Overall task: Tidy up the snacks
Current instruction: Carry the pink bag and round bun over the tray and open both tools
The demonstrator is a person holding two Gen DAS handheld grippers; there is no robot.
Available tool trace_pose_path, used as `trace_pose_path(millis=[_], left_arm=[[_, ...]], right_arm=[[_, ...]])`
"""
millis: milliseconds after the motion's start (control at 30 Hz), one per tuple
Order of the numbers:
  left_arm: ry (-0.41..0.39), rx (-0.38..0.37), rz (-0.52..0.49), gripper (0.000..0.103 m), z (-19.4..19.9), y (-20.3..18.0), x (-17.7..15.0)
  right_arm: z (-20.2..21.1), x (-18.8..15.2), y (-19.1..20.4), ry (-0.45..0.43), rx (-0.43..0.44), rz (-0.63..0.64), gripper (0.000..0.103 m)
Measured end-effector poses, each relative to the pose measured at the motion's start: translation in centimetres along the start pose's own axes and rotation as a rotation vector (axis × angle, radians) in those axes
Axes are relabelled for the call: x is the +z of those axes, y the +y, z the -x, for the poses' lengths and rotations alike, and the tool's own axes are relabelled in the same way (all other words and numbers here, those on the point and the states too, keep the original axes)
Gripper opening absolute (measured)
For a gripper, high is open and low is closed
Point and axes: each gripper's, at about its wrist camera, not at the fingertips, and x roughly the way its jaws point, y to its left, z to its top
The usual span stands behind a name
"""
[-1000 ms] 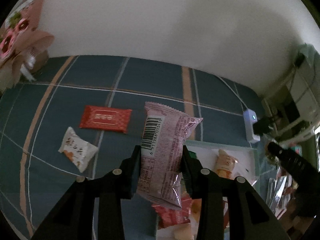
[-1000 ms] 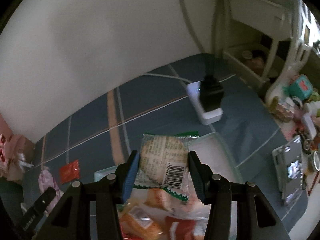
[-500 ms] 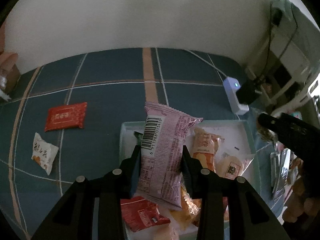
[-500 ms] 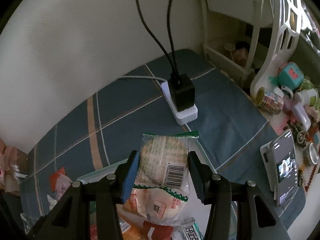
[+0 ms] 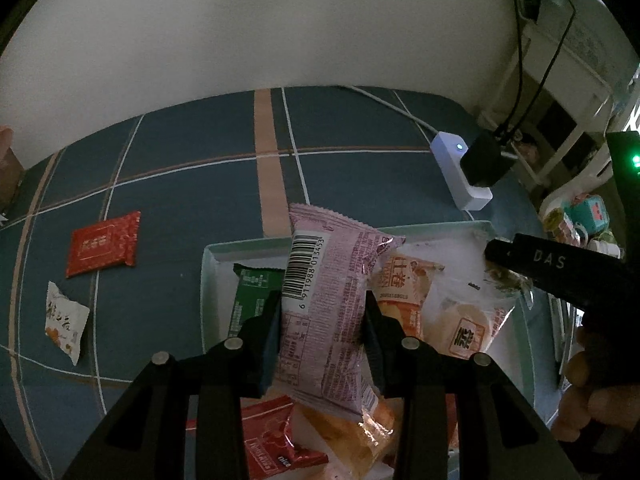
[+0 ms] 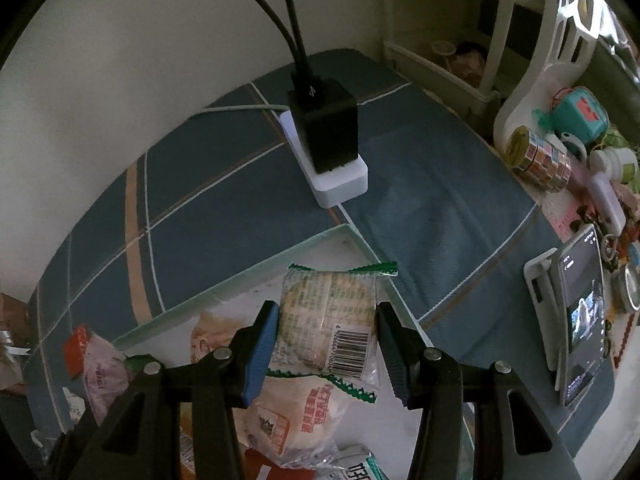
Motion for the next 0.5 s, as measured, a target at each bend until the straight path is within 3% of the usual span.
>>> trace_pose_path(millis=[133,233,333,500], left_arm=[[-0.006,-0.002,0.002,0.042,0.3,0.0,0.1],[-0.015,-0.009,0.009,0.053,0.8,0.2,0.3],[-0.014,-0.006,0.025,0.054,1.3,0.7,0.5],[0.031,0.061,0.103,0.071,1.6,2.7,1.0]], right_arm=[[-0.2,0.1,0.1,0.016,0.004,0.002,0.053],[0.1,0.1,0.1,0.014,0.011,0.001,0.06],[0.7,0.1,0.2,0.013,0.024,0.007,0.063],[2.8,0.5,0.9,-0.027,0.048,0.03,0.076]])
